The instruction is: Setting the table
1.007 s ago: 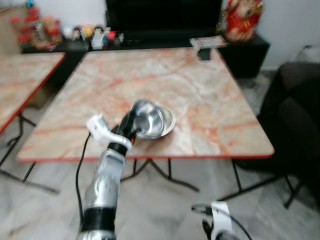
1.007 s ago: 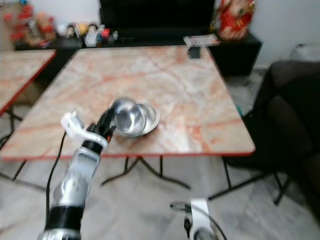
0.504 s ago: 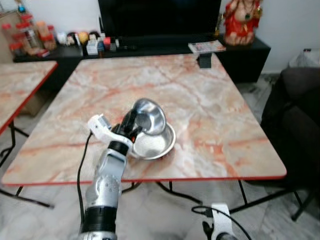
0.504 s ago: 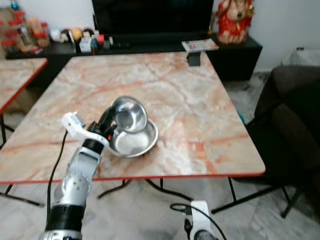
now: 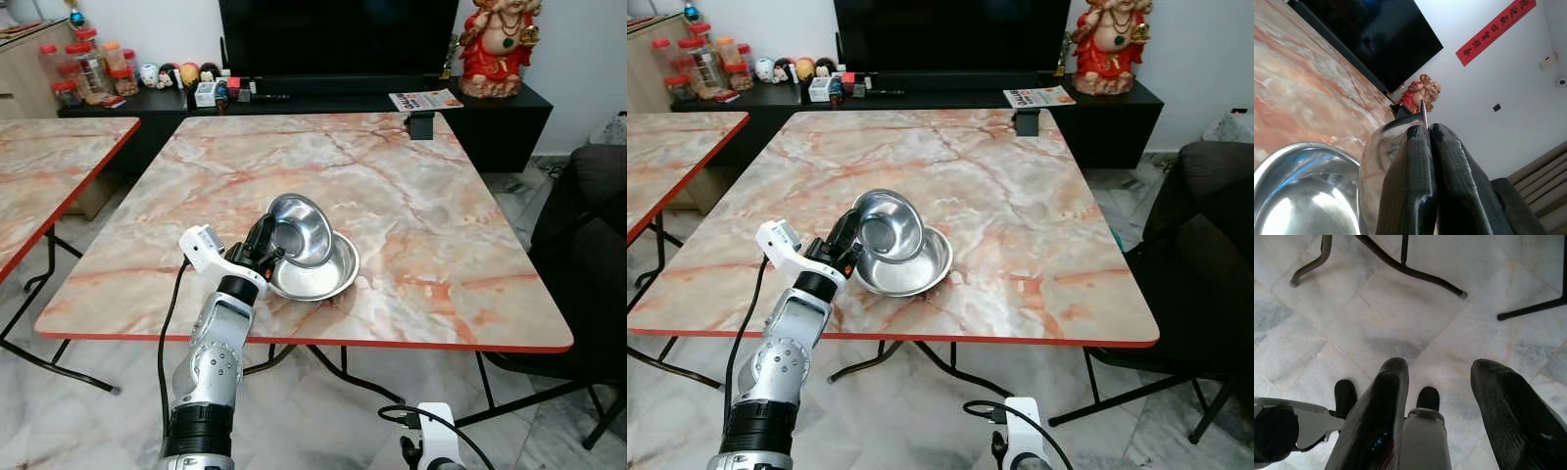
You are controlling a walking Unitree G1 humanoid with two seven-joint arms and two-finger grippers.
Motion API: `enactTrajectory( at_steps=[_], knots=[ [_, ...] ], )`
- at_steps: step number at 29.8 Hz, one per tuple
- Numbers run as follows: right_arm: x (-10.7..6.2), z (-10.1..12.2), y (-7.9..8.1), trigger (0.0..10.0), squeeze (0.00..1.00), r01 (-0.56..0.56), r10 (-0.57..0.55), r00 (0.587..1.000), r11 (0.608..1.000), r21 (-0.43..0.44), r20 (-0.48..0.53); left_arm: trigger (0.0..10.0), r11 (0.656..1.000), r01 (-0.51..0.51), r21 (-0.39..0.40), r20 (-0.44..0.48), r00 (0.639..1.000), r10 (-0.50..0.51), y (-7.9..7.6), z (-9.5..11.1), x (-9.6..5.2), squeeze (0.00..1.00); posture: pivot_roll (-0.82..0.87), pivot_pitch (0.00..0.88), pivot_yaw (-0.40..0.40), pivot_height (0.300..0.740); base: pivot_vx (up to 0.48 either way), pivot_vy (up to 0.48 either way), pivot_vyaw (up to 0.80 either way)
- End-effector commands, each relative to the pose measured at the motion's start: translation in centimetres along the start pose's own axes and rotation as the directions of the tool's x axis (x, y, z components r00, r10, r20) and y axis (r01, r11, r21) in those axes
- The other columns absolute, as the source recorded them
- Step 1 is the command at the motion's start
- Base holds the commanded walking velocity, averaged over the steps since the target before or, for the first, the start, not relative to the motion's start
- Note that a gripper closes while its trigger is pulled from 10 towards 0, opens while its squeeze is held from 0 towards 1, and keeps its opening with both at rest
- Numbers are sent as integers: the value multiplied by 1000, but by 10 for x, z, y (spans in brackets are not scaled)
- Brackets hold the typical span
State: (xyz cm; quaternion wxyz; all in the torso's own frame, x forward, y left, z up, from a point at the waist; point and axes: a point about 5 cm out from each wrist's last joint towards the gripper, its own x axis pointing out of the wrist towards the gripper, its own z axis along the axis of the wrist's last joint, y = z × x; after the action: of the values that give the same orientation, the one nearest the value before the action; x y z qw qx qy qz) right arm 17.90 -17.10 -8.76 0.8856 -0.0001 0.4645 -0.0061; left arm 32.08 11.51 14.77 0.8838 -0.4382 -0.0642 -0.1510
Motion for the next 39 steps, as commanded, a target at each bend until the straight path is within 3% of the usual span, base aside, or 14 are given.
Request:
enactTrajectory(
  at_steps=[1,12,28,39],
  knots=[
    [0,0,0,10000,0,0,0,1000,1000,13,-2,10000,1000,20,-7,4,1000,-20,-5,3,4,0,16,0,27,740,0,0,0],
    [0,-1,2,10000,0,-14,13,1000,999,-30,-6,10000,1000,16,-12,14,1000,-15,-5,4,4,0,18,0,26,740,88,0,0],
    [0,-3,3,10000,0,-17,17,1000,1000,-17,-9,10000,1000,15,-13,19,1000,-15,-4,7,3,0,19,0,29,740,253,0,0],
    [0,-4,4,10000,0,-19,19,1000,1000,-16,-11,10000,999,35,-21,-2,999,-35,-5,6,1,0,21,0,32,740,0,0,0]
  ],
)
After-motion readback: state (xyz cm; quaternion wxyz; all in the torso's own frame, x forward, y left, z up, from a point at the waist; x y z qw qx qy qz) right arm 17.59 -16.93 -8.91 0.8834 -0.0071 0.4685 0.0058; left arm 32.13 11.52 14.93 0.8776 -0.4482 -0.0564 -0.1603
